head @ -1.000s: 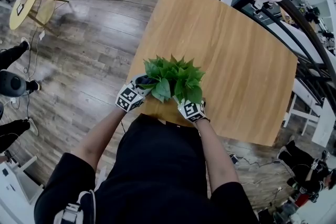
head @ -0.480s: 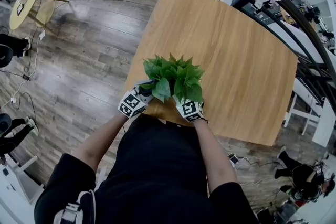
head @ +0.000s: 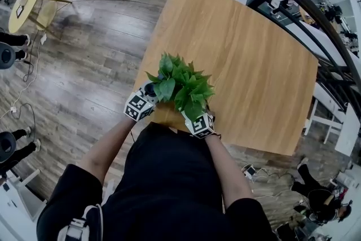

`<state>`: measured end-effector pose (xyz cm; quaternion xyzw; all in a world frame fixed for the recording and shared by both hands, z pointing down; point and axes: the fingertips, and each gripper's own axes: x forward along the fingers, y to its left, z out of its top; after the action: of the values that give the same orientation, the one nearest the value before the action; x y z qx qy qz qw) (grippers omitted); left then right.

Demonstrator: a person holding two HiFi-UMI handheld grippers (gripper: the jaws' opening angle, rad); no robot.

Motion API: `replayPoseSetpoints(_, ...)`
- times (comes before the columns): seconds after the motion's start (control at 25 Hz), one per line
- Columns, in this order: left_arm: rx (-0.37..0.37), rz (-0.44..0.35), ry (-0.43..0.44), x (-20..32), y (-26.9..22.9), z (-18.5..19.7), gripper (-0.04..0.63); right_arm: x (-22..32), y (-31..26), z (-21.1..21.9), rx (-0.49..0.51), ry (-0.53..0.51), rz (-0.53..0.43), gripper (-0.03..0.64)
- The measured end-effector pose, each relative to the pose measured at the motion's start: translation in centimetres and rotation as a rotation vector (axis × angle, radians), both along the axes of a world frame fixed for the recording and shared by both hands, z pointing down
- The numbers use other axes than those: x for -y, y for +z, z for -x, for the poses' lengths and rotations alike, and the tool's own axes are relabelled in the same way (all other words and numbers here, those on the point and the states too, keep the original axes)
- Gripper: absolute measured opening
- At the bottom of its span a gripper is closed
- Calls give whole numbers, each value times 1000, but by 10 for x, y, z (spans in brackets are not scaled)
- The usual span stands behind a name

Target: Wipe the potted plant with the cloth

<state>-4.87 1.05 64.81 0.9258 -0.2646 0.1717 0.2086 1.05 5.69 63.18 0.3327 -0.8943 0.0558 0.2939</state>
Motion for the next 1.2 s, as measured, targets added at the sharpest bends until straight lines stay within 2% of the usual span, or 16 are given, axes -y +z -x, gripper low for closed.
replayPoseSetpoints(0.12,2,1,-3,1,0,1,173,-1,18,-18,3,47,29,256)
replayPoseSetpoints(0.24,2,10,-1,2,1,1,173,17,10,-30,-6,56,-11,256)
replayPoseSetpoints(0.44,8,8,12,2,1,-3,173,27,4,-22,-17,-50,-18,256)
replayPoseSetpoints(0.52,13,3,13,3,0,-3,173,28,-1,-16,-18,-62,-22,256)
replayPoseSetpoints(0.68,26,-8,19,4,0,-4,173,25,8,-17,-5,-37,-1,255)
replayPoseSetpoints(0.92,30,-7,75,-17,-2,-13,173,37,4,-22,16,52,-15,256)
replayPoseSetpoints(1.08,18,9,109,-38,0,-23,173,38,3,-22,8,46,-18,256)
replayPoseSetpoints(1.2,8,18,101,-43,0,-26,174,36,1,-21,20,42,-18,255)
